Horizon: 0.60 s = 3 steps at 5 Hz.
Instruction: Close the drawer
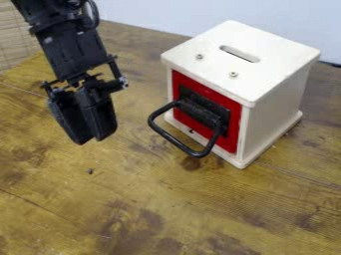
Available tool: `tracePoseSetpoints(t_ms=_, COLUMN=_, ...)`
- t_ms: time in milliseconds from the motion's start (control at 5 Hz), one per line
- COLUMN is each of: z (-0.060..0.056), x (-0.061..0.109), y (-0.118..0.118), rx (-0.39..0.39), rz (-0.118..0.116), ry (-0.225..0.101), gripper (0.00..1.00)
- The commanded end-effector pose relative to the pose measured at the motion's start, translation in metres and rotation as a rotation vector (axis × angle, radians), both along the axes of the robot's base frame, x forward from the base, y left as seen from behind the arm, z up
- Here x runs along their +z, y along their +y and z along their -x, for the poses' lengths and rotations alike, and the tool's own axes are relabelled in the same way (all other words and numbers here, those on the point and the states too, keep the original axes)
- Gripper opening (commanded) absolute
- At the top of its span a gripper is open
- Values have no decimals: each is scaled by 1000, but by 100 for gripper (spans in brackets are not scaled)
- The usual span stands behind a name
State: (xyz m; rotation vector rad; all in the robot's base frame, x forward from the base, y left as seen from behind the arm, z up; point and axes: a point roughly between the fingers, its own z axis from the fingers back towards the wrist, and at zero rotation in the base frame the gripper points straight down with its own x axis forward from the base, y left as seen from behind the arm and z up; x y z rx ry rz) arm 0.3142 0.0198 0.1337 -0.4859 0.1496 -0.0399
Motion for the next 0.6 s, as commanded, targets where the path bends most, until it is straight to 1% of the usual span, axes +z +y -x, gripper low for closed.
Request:
tracePoseSetpoints(t_ms=0, z=-7, x=10, y=10, rx=34, rz=-26, ry=-62, gripper=100)
tracePoseSetpoints(t_ms=200, z=-12, x=5, y=5, rx=54, rz=-36, ry=-71, gripper=100)
tracePoseSetpoints(t_ms=400, z=-10, x=7, y=-6, rx=42, rz=-44, ry=-75, gripper=100)
